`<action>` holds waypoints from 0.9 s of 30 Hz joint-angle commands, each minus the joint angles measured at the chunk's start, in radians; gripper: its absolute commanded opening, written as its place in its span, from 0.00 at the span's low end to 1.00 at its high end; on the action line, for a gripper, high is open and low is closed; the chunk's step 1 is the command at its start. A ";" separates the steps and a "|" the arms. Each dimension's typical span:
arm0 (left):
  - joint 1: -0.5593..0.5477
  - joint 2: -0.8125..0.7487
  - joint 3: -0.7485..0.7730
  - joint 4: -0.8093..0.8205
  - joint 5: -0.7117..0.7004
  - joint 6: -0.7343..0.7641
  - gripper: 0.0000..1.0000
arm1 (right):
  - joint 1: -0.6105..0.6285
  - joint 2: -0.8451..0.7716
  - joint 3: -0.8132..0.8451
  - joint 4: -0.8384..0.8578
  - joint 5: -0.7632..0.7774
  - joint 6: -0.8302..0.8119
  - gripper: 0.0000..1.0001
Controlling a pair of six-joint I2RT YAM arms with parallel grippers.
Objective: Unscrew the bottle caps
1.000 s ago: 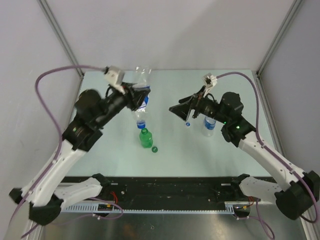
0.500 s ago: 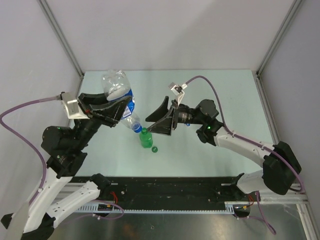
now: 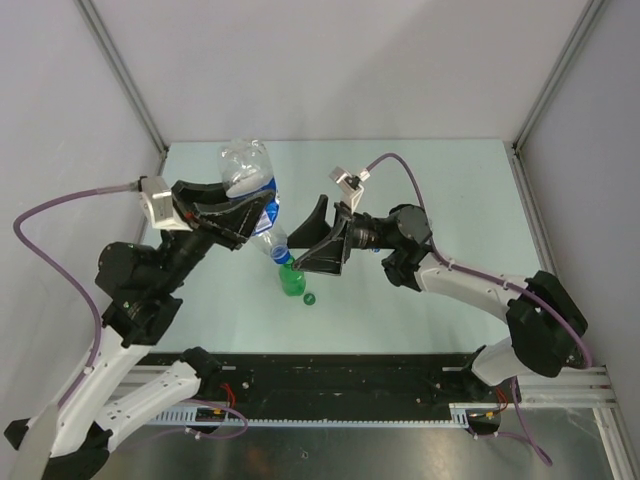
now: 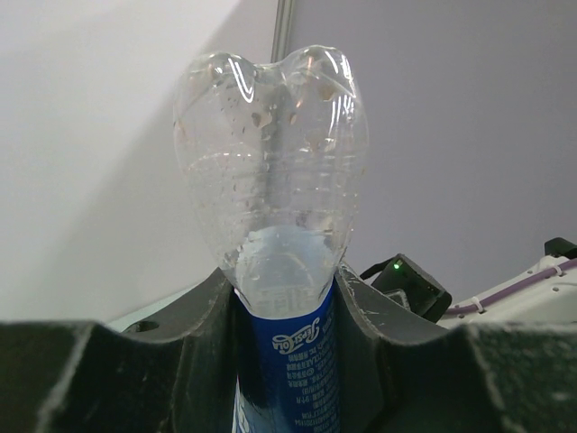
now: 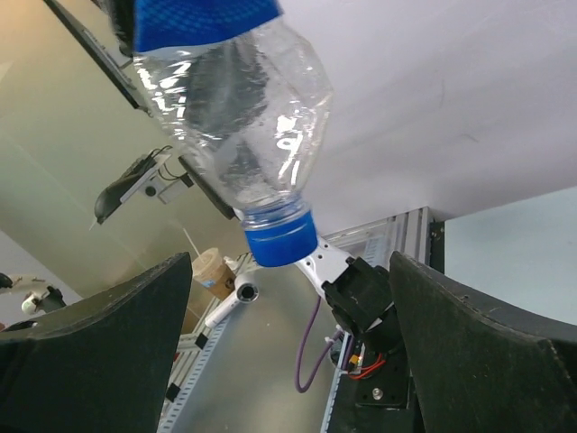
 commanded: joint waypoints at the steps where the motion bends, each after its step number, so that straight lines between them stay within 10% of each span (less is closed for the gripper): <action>1: 0.008 0.021 0.004 0.043 0.024 -0.023 0.03 | 0.005 0.038 0.025 0.065 -0.006 0.007 0.94; 10: 0.008 0.040 -0.008 0.051 0.037 -0.028 0.03 | 0.003 0.117 0.061 0.246 -0.011 0.107 0.89; 17: 0.008 0.064 -0.012 0.059 0.054 -0.034 0.03 | 0.008 0.151 0.082 0.318 -0.030 0.159 0.65; 27: 0.008 0.041 -0.041 0.082 0.030 -0.030 0.16 | 0.015 0.145 0.085 0.280 -0.090 0.130 0.02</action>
